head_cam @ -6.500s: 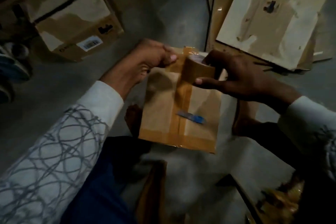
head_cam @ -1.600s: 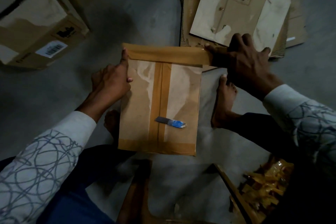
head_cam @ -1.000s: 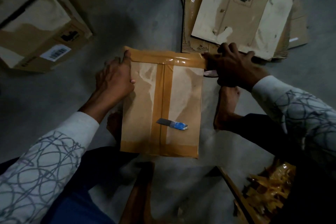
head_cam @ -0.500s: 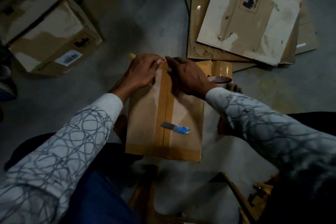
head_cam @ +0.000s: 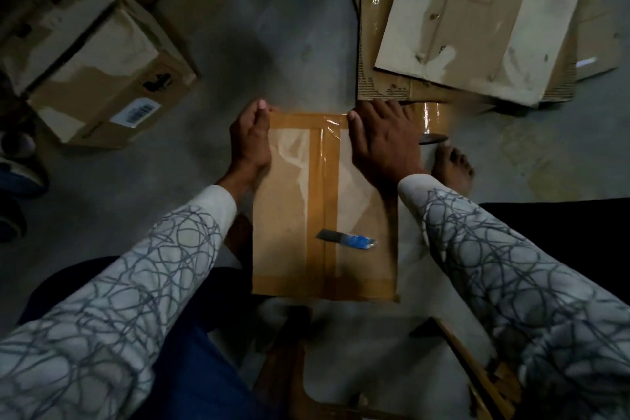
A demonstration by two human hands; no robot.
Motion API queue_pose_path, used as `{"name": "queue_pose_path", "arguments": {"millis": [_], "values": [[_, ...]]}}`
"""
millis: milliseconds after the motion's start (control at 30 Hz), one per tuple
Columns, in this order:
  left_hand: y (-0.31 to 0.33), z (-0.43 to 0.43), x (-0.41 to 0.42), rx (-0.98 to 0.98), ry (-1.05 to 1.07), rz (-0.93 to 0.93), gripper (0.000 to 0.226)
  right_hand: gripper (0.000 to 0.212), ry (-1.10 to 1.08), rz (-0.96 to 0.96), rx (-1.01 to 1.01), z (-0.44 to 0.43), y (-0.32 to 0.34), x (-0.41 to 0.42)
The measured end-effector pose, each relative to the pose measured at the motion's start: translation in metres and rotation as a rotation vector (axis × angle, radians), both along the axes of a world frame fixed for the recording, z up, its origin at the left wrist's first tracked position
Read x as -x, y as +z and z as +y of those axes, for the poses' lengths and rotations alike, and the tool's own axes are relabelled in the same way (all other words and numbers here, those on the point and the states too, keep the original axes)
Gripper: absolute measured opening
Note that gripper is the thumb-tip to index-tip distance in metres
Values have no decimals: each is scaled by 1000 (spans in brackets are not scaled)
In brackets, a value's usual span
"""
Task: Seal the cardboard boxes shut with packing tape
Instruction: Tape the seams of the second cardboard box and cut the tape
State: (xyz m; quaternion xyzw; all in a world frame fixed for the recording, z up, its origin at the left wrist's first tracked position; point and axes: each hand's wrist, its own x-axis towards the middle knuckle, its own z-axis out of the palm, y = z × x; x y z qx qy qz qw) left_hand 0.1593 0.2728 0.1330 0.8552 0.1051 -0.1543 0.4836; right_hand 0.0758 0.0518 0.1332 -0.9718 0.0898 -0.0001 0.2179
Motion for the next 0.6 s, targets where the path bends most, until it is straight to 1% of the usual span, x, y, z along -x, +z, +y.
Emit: {"name": "queue_pose_path", "arguments": {"millis": [67,133,200,300,333,400,467,500,533,600], "values": [[-2,-2,-1,57,83,39,39,34,-57,-17,-52,1,-5,-3],[-2,-2,-2,3,76,38,41,36,-59,-49,-90,-1,-5,-3],[-2,-4,0,-42,41,24,42,39,-9,-29,-75,-3,1,-4],[5,-11,10,-86,23,44,46,56,67,207,79,-3,17,-8],[8,-11,15,-97,30,71,48,59,84,255,130,-1,22,-5],[20,-9,31,-137,65,195,55,65,120,234,177,7,33,12],[32,-7,54,-237,82,343,66,69,108,186,110,21,45,44],[40,-7,68,-300,91,370,70,69,74,192,41,29,49,65],[47,-7,81,-362,95,360,72,68,27,203,-23,37,52,88],[61,-11,108,-434,61,277,73,58,-51,170,-112,50,56,131]]}}
